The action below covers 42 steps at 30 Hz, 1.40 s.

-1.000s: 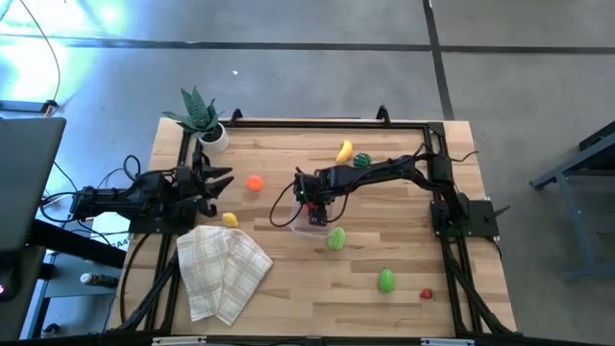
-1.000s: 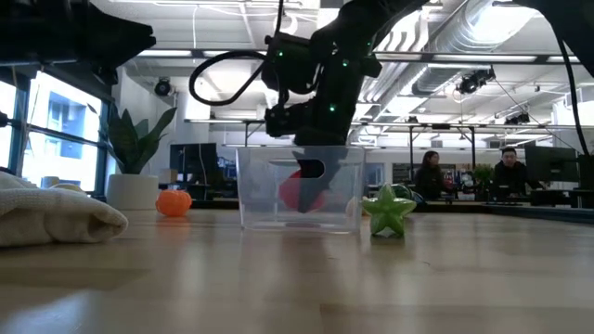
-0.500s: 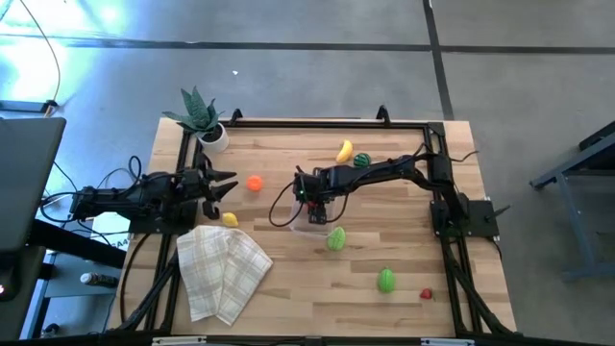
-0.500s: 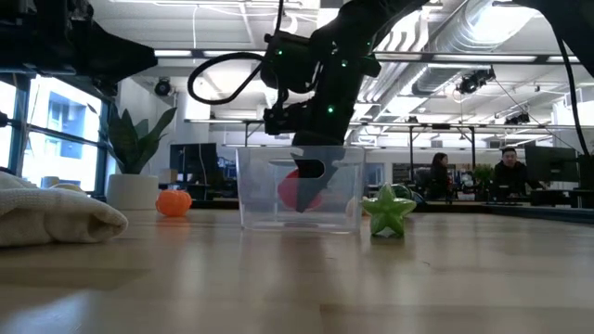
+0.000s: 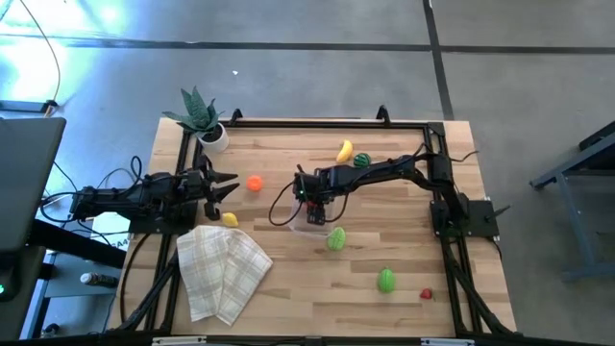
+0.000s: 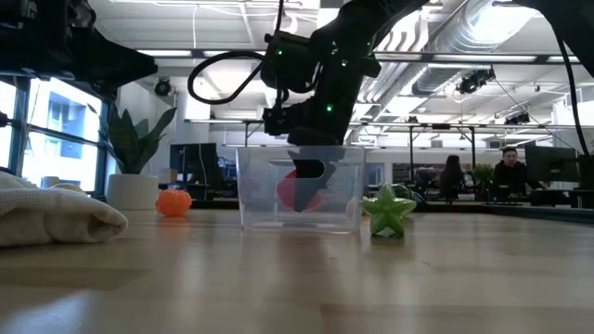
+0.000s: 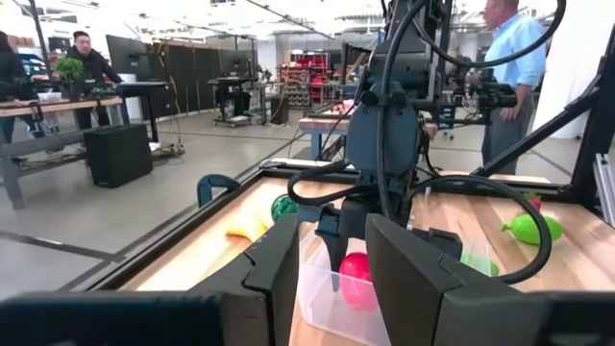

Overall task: Pick and placing Produce into tupperware
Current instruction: Put the apple into the transparent bin

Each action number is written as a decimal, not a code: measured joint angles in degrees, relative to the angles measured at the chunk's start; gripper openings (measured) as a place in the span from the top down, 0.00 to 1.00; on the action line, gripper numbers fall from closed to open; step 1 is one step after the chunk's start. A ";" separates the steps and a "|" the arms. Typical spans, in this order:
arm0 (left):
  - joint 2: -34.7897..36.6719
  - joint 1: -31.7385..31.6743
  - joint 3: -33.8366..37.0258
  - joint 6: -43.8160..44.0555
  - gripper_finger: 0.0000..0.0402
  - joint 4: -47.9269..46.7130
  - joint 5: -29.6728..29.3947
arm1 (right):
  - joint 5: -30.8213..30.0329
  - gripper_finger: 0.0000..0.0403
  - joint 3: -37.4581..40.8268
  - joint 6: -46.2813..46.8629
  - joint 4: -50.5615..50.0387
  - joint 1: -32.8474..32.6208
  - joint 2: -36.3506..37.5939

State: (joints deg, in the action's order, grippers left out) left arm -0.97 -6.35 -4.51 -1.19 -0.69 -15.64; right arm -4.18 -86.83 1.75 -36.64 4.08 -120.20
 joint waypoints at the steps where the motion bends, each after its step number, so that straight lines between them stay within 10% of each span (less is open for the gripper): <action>1: -0.01 0.00 0.00 0.00 0.72 0.01 0.00 | 0.32 0.35 0.00 0.38 0.03 0.00 0.00; 42: 0.00 -0.01 0.00 0.00 0.72 0.09 -0.01 | 2.71 0.22 -5.65 2.43 -5.49 0.07 0.00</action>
State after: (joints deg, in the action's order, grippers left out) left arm -0.97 -6.36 -4.51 -1.19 -0.60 -15.65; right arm -1.47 -92.48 4.19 -42.14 4.14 -120.20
